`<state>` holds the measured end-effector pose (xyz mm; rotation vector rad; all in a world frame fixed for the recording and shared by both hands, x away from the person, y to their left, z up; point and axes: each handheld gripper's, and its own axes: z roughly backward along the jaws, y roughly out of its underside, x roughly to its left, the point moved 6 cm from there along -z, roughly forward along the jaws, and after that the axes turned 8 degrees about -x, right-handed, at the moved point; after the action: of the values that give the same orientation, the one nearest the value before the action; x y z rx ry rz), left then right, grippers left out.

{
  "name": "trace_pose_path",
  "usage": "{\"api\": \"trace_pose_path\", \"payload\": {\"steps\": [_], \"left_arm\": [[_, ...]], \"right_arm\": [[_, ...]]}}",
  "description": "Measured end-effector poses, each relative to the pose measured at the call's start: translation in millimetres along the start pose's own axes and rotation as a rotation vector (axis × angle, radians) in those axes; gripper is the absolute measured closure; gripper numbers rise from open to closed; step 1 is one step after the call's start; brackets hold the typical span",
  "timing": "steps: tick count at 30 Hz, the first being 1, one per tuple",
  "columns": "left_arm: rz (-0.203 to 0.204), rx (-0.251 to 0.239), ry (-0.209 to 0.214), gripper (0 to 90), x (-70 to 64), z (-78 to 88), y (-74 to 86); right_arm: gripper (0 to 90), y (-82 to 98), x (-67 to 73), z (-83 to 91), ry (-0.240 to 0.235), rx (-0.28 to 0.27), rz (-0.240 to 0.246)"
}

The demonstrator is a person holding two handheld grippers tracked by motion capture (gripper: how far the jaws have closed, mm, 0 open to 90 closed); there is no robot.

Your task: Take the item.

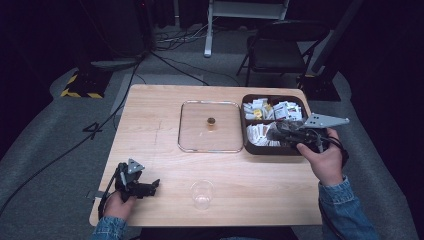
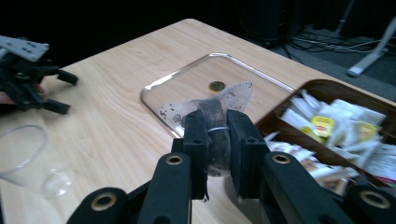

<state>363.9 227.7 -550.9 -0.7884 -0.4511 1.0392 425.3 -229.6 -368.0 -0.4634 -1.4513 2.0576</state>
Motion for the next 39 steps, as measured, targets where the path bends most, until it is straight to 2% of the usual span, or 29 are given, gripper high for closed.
{"api": "trace_pose_path", "payload": {"steps": [9,18,26,32,39], "left_arm": [[0.009,-0.002,-0.014,0.0,-1.5,3.3,2.8],[0.006,-0.003,-0.007,0.0,-1.5,2.6,2.3],[-0.001,0.0,-0.003,0.0,-1.3,2.4,2.0],[-0.005,-0.002,0.001,0.0,-1.3,1.3,1.0],[-0.007,-0.001,0.007,0.0,-1.5,0.3,0.3]], "right_arm": [[78.9,-12.1,33.4,-22.9,-0.1,0.001,0.022],[78.8,-14.0,69.3,-42.3,-0.171,0.002,0.019],[78.8,-13.3,105.2,-54.2,-0.241,0.011,0.054],[78.7,-4.5,132.7,-64.0,-0.312,0.034,0.068],[78.7,4.3,151.5,-75.7,-0.349,0.056,0.07]]}}
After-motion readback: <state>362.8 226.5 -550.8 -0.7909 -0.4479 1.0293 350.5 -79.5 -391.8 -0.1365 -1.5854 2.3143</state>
